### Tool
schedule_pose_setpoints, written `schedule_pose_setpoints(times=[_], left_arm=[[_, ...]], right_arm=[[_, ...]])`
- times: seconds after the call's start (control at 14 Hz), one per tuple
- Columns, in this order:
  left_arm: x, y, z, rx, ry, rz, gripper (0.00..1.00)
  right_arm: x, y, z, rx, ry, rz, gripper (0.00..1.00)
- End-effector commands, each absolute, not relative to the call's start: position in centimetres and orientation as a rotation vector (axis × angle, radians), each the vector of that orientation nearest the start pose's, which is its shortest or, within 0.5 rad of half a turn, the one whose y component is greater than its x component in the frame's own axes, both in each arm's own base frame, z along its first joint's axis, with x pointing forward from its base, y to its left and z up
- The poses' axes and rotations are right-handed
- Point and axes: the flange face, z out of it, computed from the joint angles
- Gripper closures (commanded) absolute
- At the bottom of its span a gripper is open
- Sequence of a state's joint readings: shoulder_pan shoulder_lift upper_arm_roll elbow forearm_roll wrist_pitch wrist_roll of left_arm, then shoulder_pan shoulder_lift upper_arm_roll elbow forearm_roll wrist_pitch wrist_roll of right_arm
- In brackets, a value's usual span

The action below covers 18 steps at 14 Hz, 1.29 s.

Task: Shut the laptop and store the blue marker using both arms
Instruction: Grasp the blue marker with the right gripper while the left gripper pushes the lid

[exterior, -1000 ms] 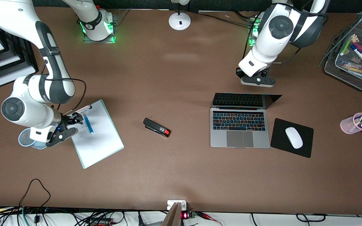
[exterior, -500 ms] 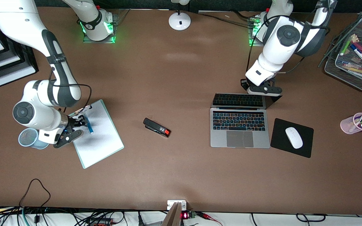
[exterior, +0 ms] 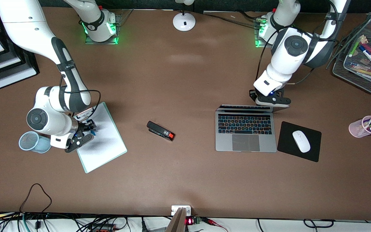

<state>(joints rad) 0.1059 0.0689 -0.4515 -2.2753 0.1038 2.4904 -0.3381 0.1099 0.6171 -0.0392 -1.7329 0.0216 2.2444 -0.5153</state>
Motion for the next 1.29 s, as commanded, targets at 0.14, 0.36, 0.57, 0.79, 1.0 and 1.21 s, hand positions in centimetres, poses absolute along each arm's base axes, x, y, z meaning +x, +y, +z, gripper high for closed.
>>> schedule_pose_setpoints(times=[0.14,0.36,0.57,0.79,1.0,1.21], left_arm=[[54.4,-17.3,33.8,-3.148,0.143,-0.324,1.0],[56.3,-17.3,32.2,-3.183,0.12,-0.317,1.0],[57.8,-16.9,30.6,-3.194,0.122,-0.33,1.0],[59.8,-15.8,29.5,-3.192,0.104,-0.357,1.0],[61.0,-14.9,27.0,-3.218,0.064,-0.373,1.0],[61.9,-14.6,24.9,-3.239,0.043,-0.4,1.0]], right_arm=[[65.5,4.9,20.5,-2.978,-0.886,0.147,0.5],[65.5,5.0,19.7,-2.979,-0.889,0.145,0.55],[65.5,5.5,19.1,-2.979,-0.898,0.139,0.6],[65.6,5.5,18.7,-2.979,-0.898,0.139,0.65],[65.5,5.6,18.6,-2.98,-0.896,0.141,0.73],[65.6,5.5,18.2,-2.981,-0.892,0.136,0.75]])
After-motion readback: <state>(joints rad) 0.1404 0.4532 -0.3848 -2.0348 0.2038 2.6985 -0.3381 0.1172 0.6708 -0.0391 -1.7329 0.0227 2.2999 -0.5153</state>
